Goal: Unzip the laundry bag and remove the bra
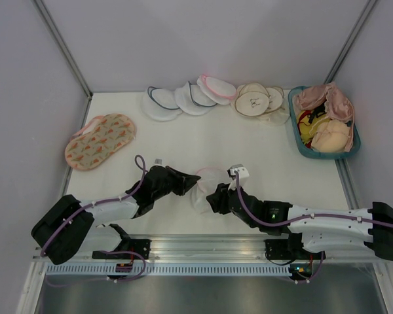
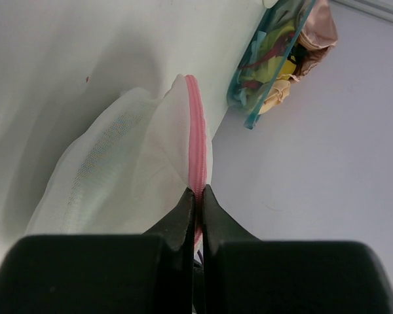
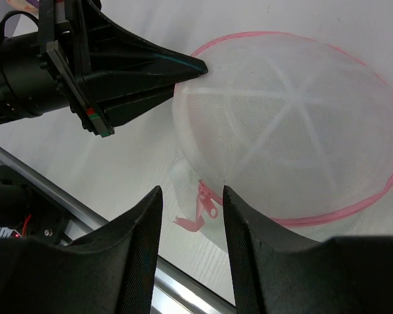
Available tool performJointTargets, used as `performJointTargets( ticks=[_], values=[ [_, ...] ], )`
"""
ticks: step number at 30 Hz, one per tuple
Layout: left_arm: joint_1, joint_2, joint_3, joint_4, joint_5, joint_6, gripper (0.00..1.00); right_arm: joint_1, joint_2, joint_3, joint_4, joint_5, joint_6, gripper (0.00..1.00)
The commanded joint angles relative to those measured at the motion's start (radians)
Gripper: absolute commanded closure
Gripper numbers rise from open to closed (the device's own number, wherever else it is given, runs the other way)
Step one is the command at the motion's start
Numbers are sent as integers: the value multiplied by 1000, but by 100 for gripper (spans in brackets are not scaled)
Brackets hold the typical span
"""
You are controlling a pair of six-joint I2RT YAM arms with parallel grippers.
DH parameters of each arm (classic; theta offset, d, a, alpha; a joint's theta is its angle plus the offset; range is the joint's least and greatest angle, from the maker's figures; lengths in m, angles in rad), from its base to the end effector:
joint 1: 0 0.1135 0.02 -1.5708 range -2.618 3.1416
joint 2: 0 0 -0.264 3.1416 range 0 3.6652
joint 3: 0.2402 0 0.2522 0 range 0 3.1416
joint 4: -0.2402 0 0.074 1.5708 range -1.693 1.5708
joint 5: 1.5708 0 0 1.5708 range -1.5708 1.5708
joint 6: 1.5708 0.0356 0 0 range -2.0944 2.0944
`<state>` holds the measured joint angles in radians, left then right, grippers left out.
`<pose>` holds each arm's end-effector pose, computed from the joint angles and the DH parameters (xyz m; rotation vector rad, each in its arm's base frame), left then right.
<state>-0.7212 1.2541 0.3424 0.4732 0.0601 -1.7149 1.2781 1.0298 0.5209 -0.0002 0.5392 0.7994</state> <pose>0.1746 -0.1564 0.1610 -1.1075 2.1390 -1.4613 0.0805 0.2039 0.2219 -0.1637 2.0799 0.7532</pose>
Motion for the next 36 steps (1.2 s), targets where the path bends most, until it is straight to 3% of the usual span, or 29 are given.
performJointTargets(
  ticks=[1,9,15,27,32,36],
  values=[
    [2,-21,-6,4,21,-3,98,-2,16,37,3,31,-9,53],
    [2,-15,-6,5,23,-12,98,1,-17,11,3,-62,33,54],
    [2,-9,-5,8,21,-15,98,47,-68,-2,-64,-96,63,49],
    [2,-2,3,13,26,-17,98,49,47,-18,-30,-30,75,49],
    [2,-2,3,13,32,-14,98,38,93,-1,-7,4,26,51],
    [2,-1,4,16,41,-12,98,4,128,5,57,-2,-9,59]
  ],
)
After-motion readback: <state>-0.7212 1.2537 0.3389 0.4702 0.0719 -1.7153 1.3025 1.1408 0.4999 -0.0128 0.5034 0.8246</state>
